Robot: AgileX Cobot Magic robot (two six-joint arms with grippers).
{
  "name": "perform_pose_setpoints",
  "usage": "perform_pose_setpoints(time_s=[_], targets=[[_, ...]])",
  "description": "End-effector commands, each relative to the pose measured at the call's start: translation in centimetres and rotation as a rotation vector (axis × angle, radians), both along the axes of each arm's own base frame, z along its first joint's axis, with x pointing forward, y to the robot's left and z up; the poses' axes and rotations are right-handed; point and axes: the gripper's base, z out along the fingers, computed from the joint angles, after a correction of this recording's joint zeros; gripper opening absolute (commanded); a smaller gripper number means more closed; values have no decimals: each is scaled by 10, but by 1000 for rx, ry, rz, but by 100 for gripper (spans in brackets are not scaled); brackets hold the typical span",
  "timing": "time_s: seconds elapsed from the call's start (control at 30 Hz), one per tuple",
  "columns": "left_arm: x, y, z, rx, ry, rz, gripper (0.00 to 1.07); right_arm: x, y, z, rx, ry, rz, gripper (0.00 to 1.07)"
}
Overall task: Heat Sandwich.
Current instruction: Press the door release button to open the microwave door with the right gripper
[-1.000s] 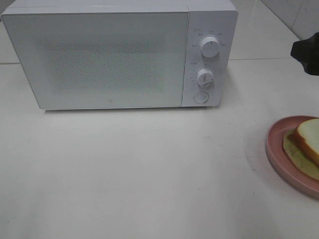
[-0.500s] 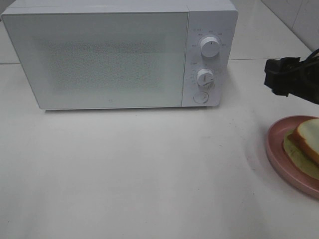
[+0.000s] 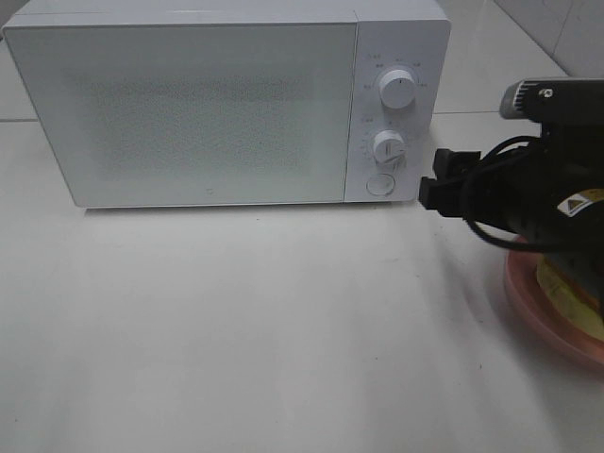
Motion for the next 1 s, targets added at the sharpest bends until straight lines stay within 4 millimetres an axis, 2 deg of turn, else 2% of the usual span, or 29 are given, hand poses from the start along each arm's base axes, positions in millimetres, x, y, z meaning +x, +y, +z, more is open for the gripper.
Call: perform_pose_setpoints(time_s=[0.03,0.4,0.7,0.83,0.87,0.9,1.0], targets=[[-3,-1,1,-8,-36,-12,100,-3,10,-6,-46,-32,12,74],[-3,-1,1,-8,-36,-12,100,-9,39,-28,-87,-7,17,74],[-3,-1,1,-8,-36,-12,100,-8,41,-33,-64,6,8,74],[-3,-1,1,-8,-36,-12,100,-8,41,-33,114,18,-48,74],[-3,-1,1,-8,-36,-12,100,-8,41,-33,114,18,-48,74],[-3,-1,1,-8,-36,-12,100,-8,42,-34,236,32,-85,74],[-3,-1,1,-8,-36,-12,100,-9,42,-35,433,55,-147,74]])
